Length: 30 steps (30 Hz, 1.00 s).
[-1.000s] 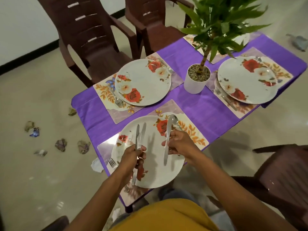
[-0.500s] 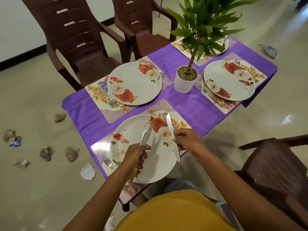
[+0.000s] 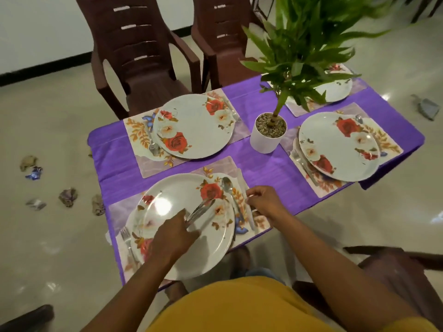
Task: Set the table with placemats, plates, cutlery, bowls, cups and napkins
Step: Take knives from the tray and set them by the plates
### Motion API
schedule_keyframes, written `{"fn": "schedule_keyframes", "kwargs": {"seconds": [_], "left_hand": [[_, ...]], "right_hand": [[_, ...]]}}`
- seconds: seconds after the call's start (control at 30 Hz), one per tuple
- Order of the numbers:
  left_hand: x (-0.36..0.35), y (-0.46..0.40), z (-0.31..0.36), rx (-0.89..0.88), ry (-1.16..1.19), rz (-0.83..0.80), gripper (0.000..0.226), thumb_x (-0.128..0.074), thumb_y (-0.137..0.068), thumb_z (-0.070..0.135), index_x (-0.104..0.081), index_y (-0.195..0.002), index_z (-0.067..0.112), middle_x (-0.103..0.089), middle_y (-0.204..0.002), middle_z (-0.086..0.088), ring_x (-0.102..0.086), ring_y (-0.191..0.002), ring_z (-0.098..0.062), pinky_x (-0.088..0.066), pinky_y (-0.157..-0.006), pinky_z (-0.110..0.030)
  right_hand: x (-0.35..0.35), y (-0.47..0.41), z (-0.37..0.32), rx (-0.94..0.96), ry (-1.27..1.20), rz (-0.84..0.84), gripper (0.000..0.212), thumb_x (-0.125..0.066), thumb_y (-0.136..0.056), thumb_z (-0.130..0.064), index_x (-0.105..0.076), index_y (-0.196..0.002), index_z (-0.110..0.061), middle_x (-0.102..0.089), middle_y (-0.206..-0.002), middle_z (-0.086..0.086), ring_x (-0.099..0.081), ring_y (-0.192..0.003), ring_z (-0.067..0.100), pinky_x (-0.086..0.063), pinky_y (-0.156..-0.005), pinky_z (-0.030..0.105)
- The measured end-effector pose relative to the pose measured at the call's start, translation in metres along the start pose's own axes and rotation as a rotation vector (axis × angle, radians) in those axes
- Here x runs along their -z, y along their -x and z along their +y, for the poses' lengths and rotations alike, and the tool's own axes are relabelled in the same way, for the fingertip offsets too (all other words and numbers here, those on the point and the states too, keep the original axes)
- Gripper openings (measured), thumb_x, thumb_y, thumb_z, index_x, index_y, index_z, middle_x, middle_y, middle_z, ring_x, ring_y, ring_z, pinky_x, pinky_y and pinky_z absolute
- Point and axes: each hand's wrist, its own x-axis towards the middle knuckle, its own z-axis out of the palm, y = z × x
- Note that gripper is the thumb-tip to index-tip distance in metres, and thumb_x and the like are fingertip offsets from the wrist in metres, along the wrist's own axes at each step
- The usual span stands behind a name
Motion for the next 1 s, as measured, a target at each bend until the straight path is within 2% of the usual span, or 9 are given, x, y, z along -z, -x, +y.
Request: {"fn": "schedule_keyframes", "kwargs": {"seconds": [0.1,0.17,0.27,0.4,0.57,0.7,0.9,1.0], "left_hand": [[-0.013,-0.001,0.021,0.056,-0.102,0.019,0.059,-0.075,-0.090,0.048,-0.050,-0.139,0.026,-0.069,-0.125,0.001,-0.061,-0.093,-0.013,-0.037,-0.059,-0.019],[-0.023,0.000,0.029,0.081,-0.160,0.040,0.054,-0.074,-0.089,0.049,-0.051,-0.132,0.025,-0.071,-0.117,0.002,-0.061,-0.087,-0.014,-0.039,-0.057,-0.023],[-0.038,-0.001,0.032,0.122,-0.241,0.096,0.069,-0.072,-0.088,0.053,-0.044,-0.143,0.022,-0.071,-0.110,0.002,-0.069,-0.089,-0.017,-0.047,-0.058,-0.026],[-0.050,-0.003,0.031,0.148,-0.357,0.096,0.096,-0.068,-0.090,0.058,-0.019,-0.163,0.019,-0.071,-0.117,-0.001,-0.071,-0.095,-0.020,-0.052,-0.064,-0.028],[-0.052,-0.001,0.036,0.188,-0.388,0.085,0.101,-0.068,-0.092,0.058,-0.012,-0.166,0.020,-0.070,-0.125,-0.002,-0.070,-0.103,-0.020,-0.048,-0.068,-0.026],[-0.051,0.001,0.039,0.210,-0.396,0.071,0.102,-0.066,-0.094,0.057,-0.004,-0.167,0.021,-0.067,-0.133,-0.001,-0.069,-0.109,-0.019,-0.048,-0.070,-0.025],[-0.054,0.002,0.040,0.220,-0.399,0.052,0.103,-0.063,-0.097,0.056,0.005,-0.167,0.020,-0.065,-0.136,-0.003,-0.069,-0.112,-0.019,-0.054,-0.078,-0.027],[-0.054,0.003,0.041,0.223,-0.419,0.033,0.103,-0.062,-0.098,0.054,0.007,-0.166,0.019,-0.064,-0.136,-0.004,-0.068,-0.112,-0.019,-0.054,-0.078,-0.028]], "right_hand": [[0.009,-0.023,-0.001,0.028,0.124,-0.040,0.016,-0.070,-0.085,-0.002,-0.073,-0.090,-0.017,-0.072,-0.086,0.006,-0.066,-0.069,0.020,-0.059,-0.059,0.035],[0.011,-0.035,0.000,0.067,0.220,-0.067,0.018,-0.071,-0.079,-0.004,-0.072,-0.078,-0.021,-0.072,-0.079,-0.001,-0.069,-0.072,0.022,-0.064,-0.065,0.039],[0.015,-0.050,0.003,0.144,0.360,-0.120,0.013,-0.070,-0.071,-0.009,-0.071,-0.071,-0.022,-0.072,-0.078,-0.002,-0.073,-0.078,0.027,-0.064,-0.073,0.049],[0.016,-0.061,0.005,0.202,0.473,-0.154,0.010,-0.068,-0.071,-0.013,-0.071,-0.073,-0.022,-0.072,-0.082,-0.008,-0.070,-0.080,0.019,-0.063,-0.075,0.041],[0.017,-0.061,0.009,0.289,0.495,-0.137,0.010,-0.069,-0.079,-0.012,-0.068,-0.080,-0.021,-0.069,-0.084,-0.007,-0.066,-0.080,0.016,-0.058,-0.071,0.033],[0.018,-0.059,0.015,0.360,0.522,-0.097,0.009,-0.071,-0.085,-0.013,-0.064,-0.083,-0.018,-0.065,-0.081,-0.007,-0.063,-0.076,0.013,-0.056,-0.067,0.033],[0.011,-0.056,0.018,0.429,0.636,-0.075,0.014,-0.073,-0.086,-0.026,-0.061,-0.087,-0.020,-0.065,-0.085,-0.003,-0.065,-0.074,0.015,-0.060,-0.065,0.036],[0.007,-0.057,0.016,0.449,0.665,-0.066,0.014,-0.074,-0.089,-0.027,-0.063,-0.090,-0.019,-0.066,-0.085,-0.003,-0.066,-0.073,0.016,-0.056,-0.061,0.028]]}}
